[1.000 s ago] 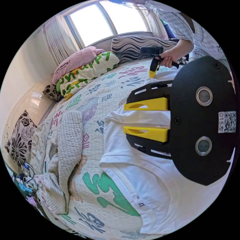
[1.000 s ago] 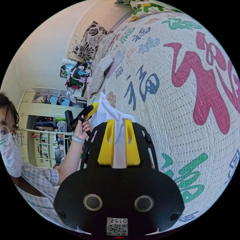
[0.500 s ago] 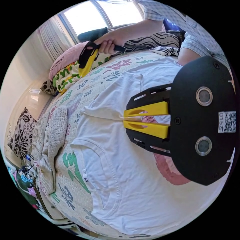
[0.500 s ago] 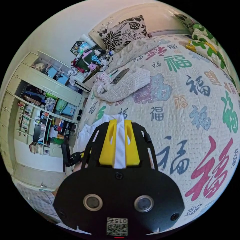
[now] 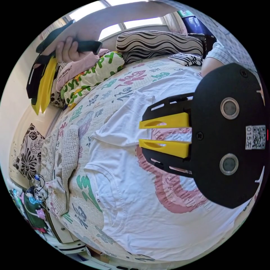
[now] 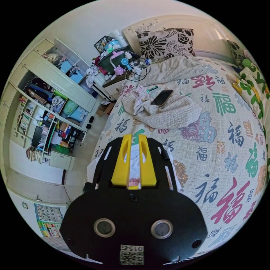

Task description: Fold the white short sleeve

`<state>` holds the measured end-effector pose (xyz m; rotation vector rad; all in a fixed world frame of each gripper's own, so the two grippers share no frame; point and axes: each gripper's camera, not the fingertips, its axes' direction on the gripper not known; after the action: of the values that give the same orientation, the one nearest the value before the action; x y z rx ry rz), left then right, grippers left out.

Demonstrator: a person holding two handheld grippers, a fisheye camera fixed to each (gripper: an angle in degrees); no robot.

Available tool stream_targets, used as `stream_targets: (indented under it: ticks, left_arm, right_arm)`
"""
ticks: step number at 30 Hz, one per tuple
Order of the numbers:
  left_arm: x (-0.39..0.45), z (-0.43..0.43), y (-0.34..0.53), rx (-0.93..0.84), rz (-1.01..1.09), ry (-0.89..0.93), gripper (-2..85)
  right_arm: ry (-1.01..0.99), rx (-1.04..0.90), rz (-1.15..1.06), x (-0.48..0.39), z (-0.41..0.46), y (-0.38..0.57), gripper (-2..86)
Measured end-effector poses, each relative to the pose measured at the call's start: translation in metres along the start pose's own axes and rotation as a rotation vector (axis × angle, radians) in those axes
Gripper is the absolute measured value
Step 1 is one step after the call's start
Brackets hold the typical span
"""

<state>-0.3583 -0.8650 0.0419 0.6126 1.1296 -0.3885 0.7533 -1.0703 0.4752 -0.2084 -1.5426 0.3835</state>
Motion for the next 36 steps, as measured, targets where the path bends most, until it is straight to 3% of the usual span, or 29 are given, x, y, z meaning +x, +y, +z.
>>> stream_targets:
  ticks: [4, 12, 16, 21, 28, 33, 36]
  left_arm:
    - [0.007, -0.011, 0.012, 0.023, 0.004, -0.031, 7.4]
    - [0.001, -0.011, 0.026, -0.041, -0.035, -0.151, 9.0]
    - [0.000, -0.025, 0.038, -0.061, -0.002, -0.192, 2.3]
    - [0.003, -0.064, 0.065, 0.046, 0.012, -0.143, 0.3]
    - [-0.011, -0.081, 0.112, 0.062, -0.107, -0.131, 3.1]
    - [-0.021, -0.154, 0.182, 0.270, -0.211, -0.103, 6.3]
    - [-0.044, -0.212, 0.254, 0.385, -0.394, -0.199, 7.9]
  right_arm:
    - [0.076, 0.005, -0.200, -0.025, -0.009, 0.041, 6.3]
    - [0.288, -0.264, -0.478, -0.030, 0.025, 0.197, 8.5]
    - [0.478, -0.352, -0.500, -0.042, 0.052, 0.215, 0.4]
    - [0.411, -0.279, -0.447, -0.057, 0.029, 0.216, -0.9]
    - [0.328, -0.335, -0.385, -0.066, 0.031, 0.219, -0.2]
    - [0.253, -0.304, -0.440, -0.105, 0.007, 0.197, 4.2]
    - [0.146, -0.282, -0.532, -0.152, 0.009, 0.168, 5.0]
